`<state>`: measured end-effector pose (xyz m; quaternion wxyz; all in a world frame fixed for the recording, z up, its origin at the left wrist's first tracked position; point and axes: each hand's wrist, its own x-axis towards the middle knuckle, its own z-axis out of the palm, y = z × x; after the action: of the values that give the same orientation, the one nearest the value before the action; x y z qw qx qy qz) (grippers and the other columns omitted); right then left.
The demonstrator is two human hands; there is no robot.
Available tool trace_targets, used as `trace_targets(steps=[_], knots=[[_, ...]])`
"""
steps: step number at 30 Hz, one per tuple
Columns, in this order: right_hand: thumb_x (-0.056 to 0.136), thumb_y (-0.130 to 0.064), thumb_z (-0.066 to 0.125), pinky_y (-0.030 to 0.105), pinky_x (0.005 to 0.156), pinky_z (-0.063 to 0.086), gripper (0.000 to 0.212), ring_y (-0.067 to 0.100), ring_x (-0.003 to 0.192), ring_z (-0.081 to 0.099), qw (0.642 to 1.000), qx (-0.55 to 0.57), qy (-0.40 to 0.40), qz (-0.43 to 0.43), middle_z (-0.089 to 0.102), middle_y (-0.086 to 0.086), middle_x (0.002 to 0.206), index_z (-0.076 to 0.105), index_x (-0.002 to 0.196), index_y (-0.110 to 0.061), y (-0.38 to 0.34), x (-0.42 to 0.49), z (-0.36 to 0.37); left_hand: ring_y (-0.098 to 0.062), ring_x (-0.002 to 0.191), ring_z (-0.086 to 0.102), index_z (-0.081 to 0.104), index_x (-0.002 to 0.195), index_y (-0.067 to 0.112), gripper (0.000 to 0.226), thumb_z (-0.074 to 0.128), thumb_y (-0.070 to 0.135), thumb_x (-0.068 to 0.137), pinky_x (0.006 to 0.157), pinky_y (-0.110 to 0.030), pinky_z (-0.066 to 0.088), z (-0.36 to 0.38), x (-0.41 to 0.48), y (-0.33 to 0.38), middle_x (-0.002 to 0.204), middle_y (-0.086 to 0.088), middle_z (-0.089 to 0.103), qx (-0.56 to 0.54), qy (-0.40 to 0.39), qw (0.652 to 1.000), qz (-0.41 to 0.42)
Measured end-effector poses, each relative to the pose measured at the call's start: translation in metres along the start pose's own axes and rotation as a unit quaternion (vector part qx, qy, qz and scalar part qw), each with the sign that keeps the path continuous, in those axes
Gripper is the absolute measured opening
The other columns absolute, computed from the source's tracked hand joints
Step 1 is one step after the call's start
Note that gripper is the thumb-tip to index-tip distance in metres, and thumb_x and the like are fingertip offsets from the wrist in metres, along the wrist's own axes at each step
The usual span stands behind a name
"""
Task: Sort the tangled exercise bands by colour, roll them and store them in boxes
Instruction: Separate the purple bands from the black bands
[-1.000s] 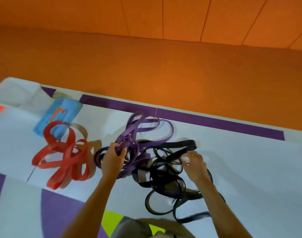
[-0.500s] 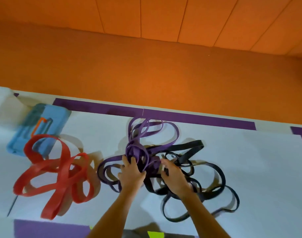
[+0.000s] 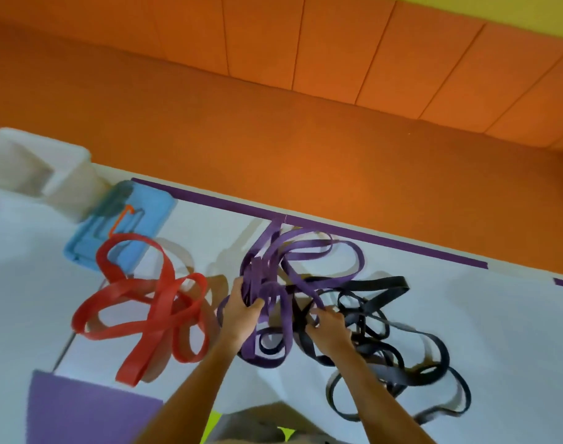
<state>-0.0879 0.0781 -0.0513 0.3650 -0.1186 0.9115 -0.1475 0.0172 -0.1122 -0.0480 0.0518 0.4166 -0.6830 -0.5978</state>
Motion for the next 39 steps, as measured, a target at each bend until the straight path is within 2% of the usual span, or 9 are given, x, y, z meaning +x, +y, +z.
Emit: trace_targets(steps=[4, 7, 9, 12, 18, 25, 29, 32, 39], knots=[[0.096, -0.038, 0.059, 0.062, 0.116, 0.030, 0.039, 0.038, 0.144, 0.032, 0.997, 0.009, -0.012, 0.073, 0.037, 0.008, 0.152, 0.059, 0.131, -0.019, -0.007, 0.006, 0.006, 0.002, 0.069, 0.071, 0.062, 0.111, 0.022, 0.032, 0.072, -0.001, 0.091, 0.063, -0.012, 0.054, -0.010, -0.008, -0.009, 0.078, 0.008, 0.070, 0.008, -0.019, 1.000, 0.010], [0.096, -0.044, 0.064, 0.057, 0.110, 0.042, 0.026, 0.039, 0.131, 0.049, 0.997, 0.062, 0.010, 0.046, 0.049, 0.008, 0.133, 0.054, 0.086, -0.023, 0.004, 0.004, 0.003, -0.005, 0.068, 0.073, 0.061, 0.105, 0.022, 0.029, 0.076, 0.003, 0.089, 0.060, -0.016, 0.057, -0.012, -0.009, -0.011, 0.075, 0.005, 0.070, 0.013, -0.016, 1.000, 0.016], [0.097, -0.045, 0.063, 0.054, 0.113, 0.040, 0.022, 0.036, 0.138, 0.044, 0.998, 0.047, 0.004, 0.029, 0.045, 0.006, 0.147, 0.063, 0.105, -0.024, 0.013, -0.001, 0.002, -0.018, 0.073, 0.074, 0.061, 0.108, 0.017, 0.030, 0.079, 0.007, 0.087, 0.065, -0.027, 0.061, -0.009, -0.006, -0.009, 0.084, -0.003, 0.070, 0.050, -0.020, 0.998, 0.018], [0.091, -0.054, 0.065, 0.058, 0.123, 0.022, 0.068, 0.029, 0.158, 0.011, 0.999, -0.023, -0.044, 0.012, 0.016, 0.000, 0.170, 0.042, 0.153, -0.036, 0.025, -0.011, 0.011, -0.027, 0.089, 0.068, 0.055, 0.121, 0.009, 0.042, 0.076, 0.005, 0.085, 0.074, -0.032, 0.057, 0.000, -0.005, -0.012, 0.109, -0.012, 0.061, 0.141, -0.042, 0.989, 0.018], [0.088, -0.049, 0.071, 0.053, 0.123, 0.029, 0.040, 0.021, 0.153, 0.028, 0.978, -0.177, 0.109, 0.000, 0.049, -0.009, 0.151, 0.065, 0.126, -0.038, 0.022, -0.029, 0.037, -0.024, 0.114, 0.069, 0.053, 0.137, 0.014, 0.053, 0.078, 0.028, 0.092, 0.093, -0.033, 0.059, 0.002, -0.017, -0.027, 0.128, -0.004, 0.063, 0.238, -0.037, 0.968, 0.073], [0.090, -0.035, 0.071, 0.033, 0.079, 0.058, 0.020, 0.013, 0.081, 0.066, 0.978, 0.032, 0.204, 0.006, 0.062, -0.013, 0.081, 0.053, 0.098, -0.031, 0.035, -0.035, 0.006, -0.023, 0.110, 0.072, 0.063, 0.127, 0.017, 0.042, 0.076, 0.030, 0.090, 0.091, -0.035, 0.057, 0.003, -0.014, -0.025, 0.116, 0.000, 0.075, 0.275, -0.004, 0.957, 0.095], [0.090, -0.028, 0.075, 0.028, 0.056, 0.049, 0.026, 0.009, 0.069, 0.062, 0.916, 0.197, 0.332, 0.107, 0.063, -0.010, 0.079, 0.050, 0.091, -0.033, 0.070, -0.047, -0.018, -0.024, 0.104, 0.074, 0.058, 0.116, 0.030, 0.033, 0.076, 0.031, 0.089, 0.088, -0.032, 0.056, 0.011, -0.010, -0.023, 0.104, 0.008, 0.074, 0.186, -0.002, 0.980, 0.063], [0.089, -0.019, 0.077, 0.026, 0.053, 0.049, 0.032, 0.009, 0.070, 0.064, 0.872, 0.271, 0.389, 0.124, 0.069, -0.005, 0.093, 0.052, 0.099, -0.037, 0.098, -0.058, -0.038, -0.029, 0.122, 0.069, 0.050, 0.142, 0.021, 0.063, 0.081, 0.024, 0.088, 0.104, -0.040, 0.057, 0.021, -0.011, -0.027, 0.133, -0.002, 0.070, 0.170, -0.017, 0.984, 0.055], [0.092, 0.002, 0.069, 0.037, 0.067, 0.064, 0.053, 0.023, 0.075, 0.078, 0.857, 0.451, 0.247, 0.030, 0.073, 0.000, 0.112, 0.053, 0.127, -0.033, 0.096, -0.061, -0.045, -0.043, 0.143, 0.044, 0.021, 0.163, 0.033, 0.107, 0.085, 0.036, 0.078, 0.115, -0.058, 0.043, 0.044, -0.018, -0.022, 0.165, -0.010, 0.035, 0.273, -0.033, 0.957, 0.096]])
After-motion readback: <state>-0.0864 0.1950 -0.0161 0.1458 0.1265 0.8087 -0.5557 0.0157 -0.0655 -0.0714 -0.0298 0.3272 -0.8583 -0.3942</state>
